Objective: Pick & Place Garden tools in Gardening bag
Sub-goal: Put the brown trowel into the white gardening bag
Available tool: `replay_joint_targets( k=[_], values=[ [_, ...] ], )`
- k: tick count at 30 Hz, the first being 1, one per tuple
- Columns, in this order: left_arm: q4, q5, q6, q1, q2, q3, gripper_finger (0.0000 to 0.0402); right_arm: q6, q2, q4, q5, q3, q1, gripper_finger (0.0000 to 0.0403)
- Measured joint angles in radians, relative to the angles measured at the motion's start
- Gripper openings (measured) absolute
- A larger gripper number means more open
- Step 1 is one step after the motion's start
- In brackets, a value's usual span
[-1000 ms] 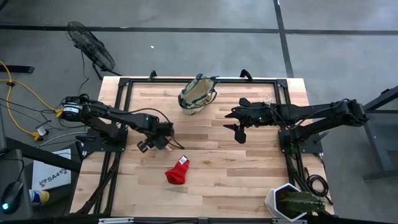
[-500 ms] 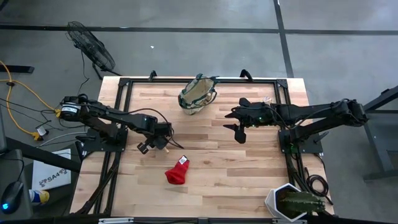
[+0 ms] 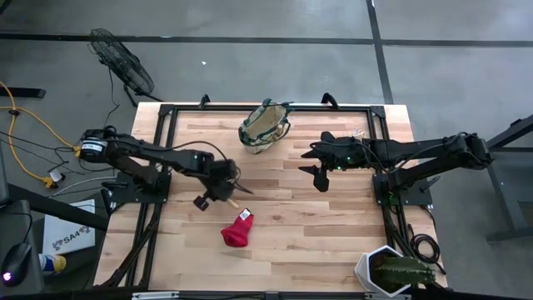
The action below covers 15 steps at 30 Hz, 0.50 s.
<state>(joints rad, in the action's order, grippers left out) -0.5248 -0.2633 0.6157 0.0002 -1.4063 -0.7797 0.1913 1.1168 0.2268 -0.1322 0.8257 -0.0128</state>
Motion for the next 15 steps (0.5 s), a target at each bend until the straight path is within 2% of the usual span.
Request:
replay_joint_targets(
  k=[4, 11, 15],
  values=[
    [0.002, -0.004, 0.0, 0.009, 0.012, -0.082, 0.0059, 0.0, 0.0, -0.018, 0.003, 0.0, 0.0, 0.0194],
    [0.022, -0.096, -0.001, 0.056, 0.011, -0.229, 0.0059, 0.0, 0.0, -0.085, 0.058, 0.0, 0.0, 0.0194],
    [0.145, -0.122, -0.044, 0.087, 0.011, -0.282, 0.0059, 0.0, 0.0, -0.154, 0.113, 0.0, 0.004, 0.0194]
  ],
)
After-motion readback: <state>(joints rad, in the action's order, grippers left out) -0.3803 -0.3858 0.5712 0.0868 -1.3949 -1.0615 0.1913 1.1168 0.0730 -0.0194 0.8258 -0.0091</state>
